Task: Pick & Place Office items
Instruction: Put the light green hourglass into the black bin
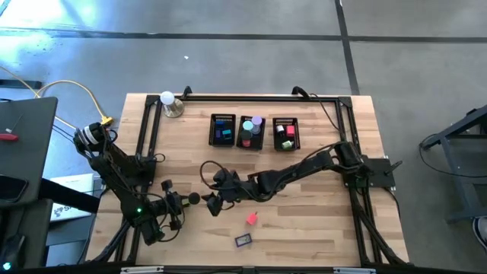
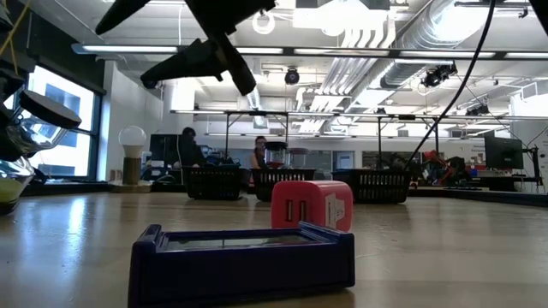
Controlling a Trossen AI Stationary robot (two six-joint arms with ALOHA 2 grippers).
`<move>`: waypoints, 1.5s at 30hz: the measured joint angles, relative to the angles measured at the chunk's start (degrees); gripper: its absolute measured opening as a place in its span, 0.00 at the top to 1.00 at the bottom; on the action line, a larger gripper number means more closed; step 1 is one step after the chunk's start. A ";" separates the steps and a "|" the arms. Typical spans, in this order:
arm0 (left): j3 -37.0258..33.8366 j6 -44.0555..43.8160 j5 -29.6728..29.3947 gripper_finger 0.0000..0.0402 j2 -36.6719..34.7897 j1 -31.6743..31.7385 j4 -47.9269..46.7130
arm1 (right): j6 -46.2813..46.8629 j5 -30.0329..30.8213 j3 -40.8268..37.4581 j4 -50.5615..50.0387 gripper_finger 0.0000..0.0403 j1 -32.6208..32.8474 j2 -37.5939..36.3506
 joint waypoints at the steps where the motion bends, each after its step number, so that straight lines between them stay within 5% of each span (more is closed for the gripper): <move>1: 0.00 0.17 -0.02 0.83 0.00 0.00 0.01 | -0.15 -0.25 0.00 -0.33 0.40 0.02 0.00; 10: 0.02 0.04 -0.13 0.83 0.00 0.00 0.01 | 1.16 -2.30 0.06 1.16 0.40 -0.03 0.93; 21: 0.07 0.26 -0.22 0.84 0.00 0.00 0.58 | 5.68 -17.25 -0.02 17.08 0.40 -2.34 8.29; 45: 0.07 0.33 -0.28 0.84 0.00 0.00 0.73 | 11.44 -11.00 -0.07 10.62 0.40 -3.75 8.76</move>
